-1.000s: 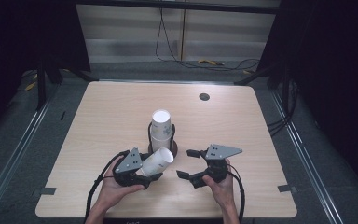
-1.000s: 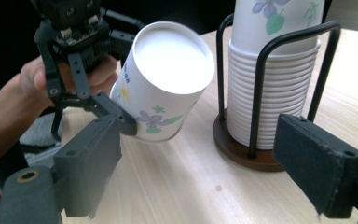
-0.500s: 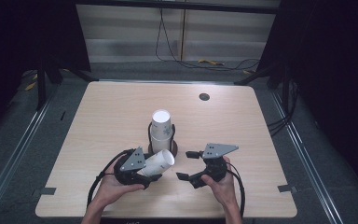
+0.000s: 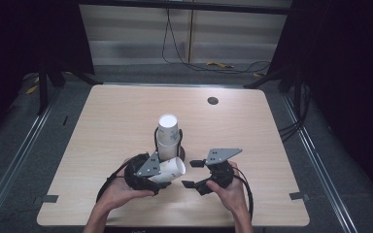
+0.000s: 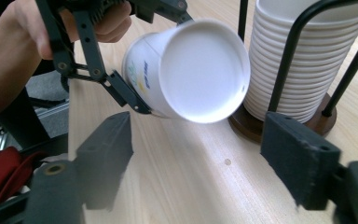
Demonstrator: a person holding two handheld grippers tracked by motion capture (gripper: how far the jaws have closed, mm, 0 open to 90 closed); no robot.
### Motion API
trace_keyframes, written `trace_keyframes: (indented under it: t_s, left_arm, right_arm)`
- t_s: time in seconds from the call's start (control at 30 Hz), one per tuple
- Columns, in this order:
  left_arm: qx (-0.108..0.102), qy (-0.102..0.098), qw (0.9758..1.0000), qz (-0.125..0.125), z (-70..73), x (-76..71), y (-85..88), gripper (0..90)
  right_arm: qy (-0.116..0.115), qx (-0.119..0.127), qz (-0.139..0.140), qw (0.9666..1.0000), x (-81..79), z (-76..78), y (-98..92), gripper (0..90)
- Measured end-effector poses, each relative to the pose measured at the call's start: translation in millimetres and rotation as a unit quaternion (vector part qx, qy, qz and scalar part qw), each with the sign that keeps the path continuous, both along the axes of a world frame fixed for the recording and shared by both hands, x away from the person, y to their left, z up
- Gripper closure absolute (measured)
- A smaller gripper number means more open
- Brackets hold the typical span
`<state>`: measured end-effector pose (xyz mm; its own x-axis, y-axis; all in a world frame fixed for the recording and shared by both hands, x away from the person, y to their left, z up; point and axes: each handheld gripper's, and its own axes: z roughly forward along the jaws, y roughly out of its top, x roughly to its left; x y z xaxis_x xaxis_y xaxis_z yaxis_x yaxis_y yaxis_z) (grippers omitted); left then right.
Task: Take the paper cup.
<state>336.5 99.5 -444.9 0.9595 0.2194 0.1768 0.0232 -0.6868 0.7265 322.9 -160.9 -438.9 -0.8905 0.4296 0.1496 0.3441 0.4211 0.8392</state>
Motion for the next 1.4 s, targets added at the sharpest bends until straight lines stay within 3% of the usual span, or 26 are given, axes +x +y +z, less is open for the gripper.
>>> trace_keyframes:
  t_s: [0.23,0.47,0.8,0.93,1.03,1.4]
  left_arm:
    - [0.012,0.001,0.9999,-0.009,3.1,2.1,-1.9,29.5]
    - [0.05,-0.003,0.9985,-0.023,5.5,2.6,-10.1,29.6]
    - [0.076,-0.001,0.9965,-0.035,5.9,1.9,-15.9,29.8]
    - [0.081,0.003,0.9959,-0.041,1.9,0.0,-17.2,29.8]
    - [0.085,0.005,0.9954,-0.044,-1.3,-0.8,-17.9,29.8]
    - [0.09,0.008,0.9944,-0.055,-4.7,-4.7,-22.0,29.8]
  right_arm:
    - [0.002,-0.026,0.007,0.9996,3.8,1.5,4.4,23.8]
    - [0.008,-0.058,0.021,0.9981,6.8,1.4,11.0,22.3]
    - [0.02,-0.095,0.035,0.9947,11.6,4.9,18.2,19.5]
    - [0.027,-0.104,0.045,0.9932,15.3,2.8,21.8,20.2]
    - [0.045,-0.111,0.052,0.9915,18.5,0.7,24.4,20.2]
    - [0.061,-0.127,0.077,0.987,25.8,-1.7,33.7,22.3]
